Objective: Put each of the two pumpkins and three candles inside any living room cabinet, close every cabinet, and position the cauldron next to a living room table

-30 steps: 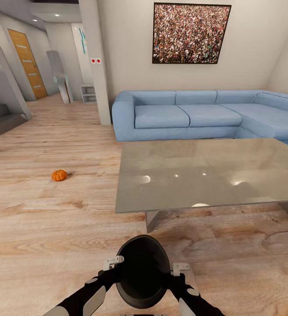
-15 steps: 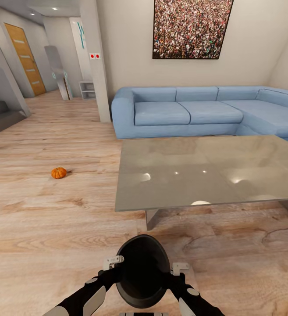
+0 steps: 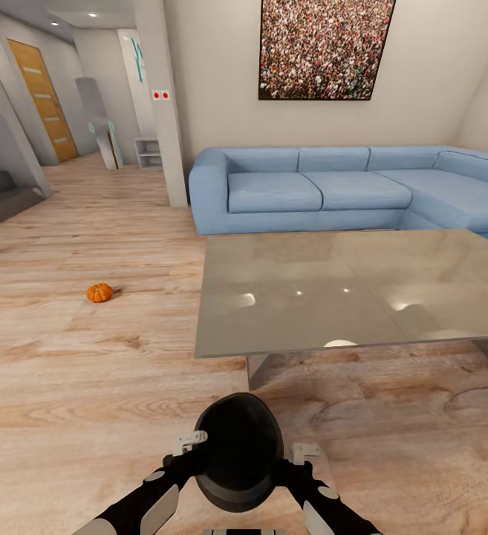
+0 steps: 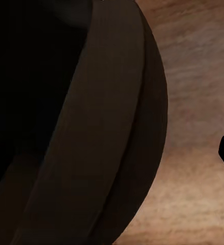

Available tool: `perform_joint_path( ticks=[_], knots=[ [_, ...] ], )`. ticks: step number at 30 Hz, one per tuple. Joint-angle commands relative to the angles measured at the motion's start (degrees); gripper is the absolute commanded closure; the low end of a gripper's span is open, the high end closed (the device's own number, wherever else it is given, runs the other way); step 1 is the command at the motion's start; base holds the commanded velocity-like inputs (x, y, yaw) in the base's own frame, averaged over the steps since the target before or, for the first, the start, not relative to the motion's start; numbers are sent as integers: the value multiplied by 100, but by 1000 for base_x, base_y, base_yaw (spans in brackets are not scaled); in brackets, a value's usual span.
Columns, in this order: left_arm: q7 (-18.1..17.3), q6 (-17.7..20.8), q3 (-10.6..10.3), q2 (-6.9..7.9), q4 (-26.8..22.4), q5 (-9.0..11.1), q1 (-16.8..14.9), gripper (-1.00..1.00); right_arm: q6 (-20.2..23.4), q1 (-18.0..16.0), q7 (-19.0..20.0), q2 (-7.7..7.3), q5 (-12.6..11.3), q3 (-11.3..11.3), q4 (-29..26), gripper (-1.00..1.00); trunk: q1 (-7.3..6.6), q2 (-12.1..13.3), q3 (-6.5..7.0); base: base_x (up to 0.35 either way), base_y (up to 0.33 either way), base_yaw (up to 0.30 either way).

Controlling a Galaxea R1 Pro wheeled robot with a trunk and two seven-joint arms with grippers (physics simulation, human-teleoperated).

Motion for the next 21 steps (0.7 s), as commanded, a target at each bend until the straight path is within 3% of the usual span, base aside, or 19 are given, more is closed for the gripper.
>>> perform_joint_path(
  ticks=[1, 5, 21],
  knots=[
    [37, -28, -49, 3, -1, 47, -5, -100, -31, -5, 14, -2, -60, 35, 11, -100, -1, -2, -4, 0, 0, 0],
    [43, -28, -49, 3, -1, 47, -5, -100, -31, -5, 14, -2, -60, 35, 11, -100, -1, -2, -4, 0, 0, 0],
    [61, 52, -32, 6, 10, 65, -5, -100, -7, -3, 14, -2, -58, 35, 11, -100, -42, 20, 350, 0, 0, 0]
  ],
)
